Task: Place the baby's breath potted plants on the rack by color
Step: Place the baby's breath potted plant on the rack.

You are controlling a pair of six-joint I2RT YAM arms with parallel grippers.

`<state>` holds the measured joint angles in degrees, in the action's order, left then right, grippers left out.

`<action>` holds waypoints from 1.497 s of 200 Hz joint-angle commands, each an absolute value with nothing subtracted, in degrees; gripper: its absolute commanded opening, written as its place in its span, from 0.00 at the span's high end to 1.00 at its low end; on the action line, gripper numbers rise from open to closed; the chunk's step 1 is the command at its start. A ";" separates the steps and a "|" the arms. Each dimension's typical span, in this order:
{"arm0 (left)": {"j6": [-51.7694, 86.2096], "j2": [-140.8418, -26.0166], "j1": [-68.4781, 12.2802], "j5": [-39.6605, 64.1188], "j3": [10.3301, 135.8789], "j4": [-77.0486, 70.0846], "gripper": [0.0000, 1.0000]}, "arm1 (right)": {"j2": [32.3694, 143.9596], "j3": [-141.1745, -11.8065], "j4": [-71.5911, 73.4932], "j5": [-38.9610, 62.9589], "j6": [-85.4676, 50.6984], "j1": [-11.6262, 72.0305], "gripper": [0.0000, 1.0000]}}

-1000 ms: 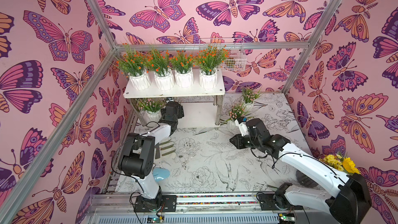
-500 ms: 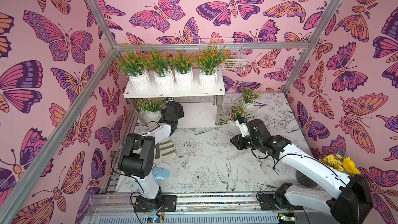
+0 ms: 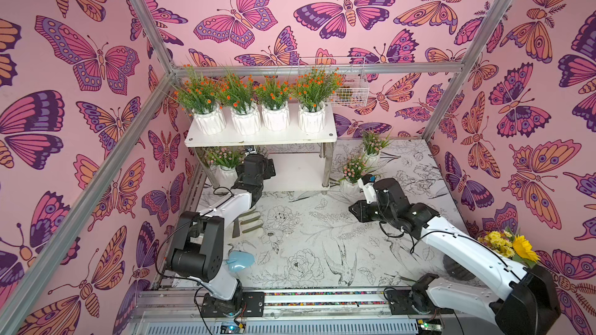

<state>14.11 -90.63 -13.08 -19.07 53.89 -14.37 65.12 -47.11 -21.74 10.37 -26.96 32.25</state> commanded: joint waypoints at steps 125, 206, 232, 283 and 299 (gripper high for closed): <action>17.45 -71.05 -29.13 -17.33 37.73 -11.18 0.00 | 67.27 -48.69 -21.12 3.50 -26.02 19.41 0.72; 16.48 -64.44 -40.15 -11.15 31.42 -12.52 0.00 | 80.74 -52.11 -15.22 4.48 -26.40 15.47 0.72; 15.26 -63.47 -42.82 -11.28 30.45 -12.87 0.00 | 85.95 -54.12 -11.87 5.30 -27.70 15.13 0.74; 14.08 -62.26 -44.12 -12.80 29.28 -12.83 0.00 | 94.22 -59.23 -10.48 6.78 -28.29 14.17 0.77; 14.10 -61.90 -44.13 -13.27 29.02 -12.82 0.00 | 95.52 -60.47 -10.37 6.87 -28.23 13.99 0.78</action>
<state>15.31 -63.05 -43.86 -12.05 30.50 -12.03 94.04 -57.71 -11.27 6.02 -27.44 14.61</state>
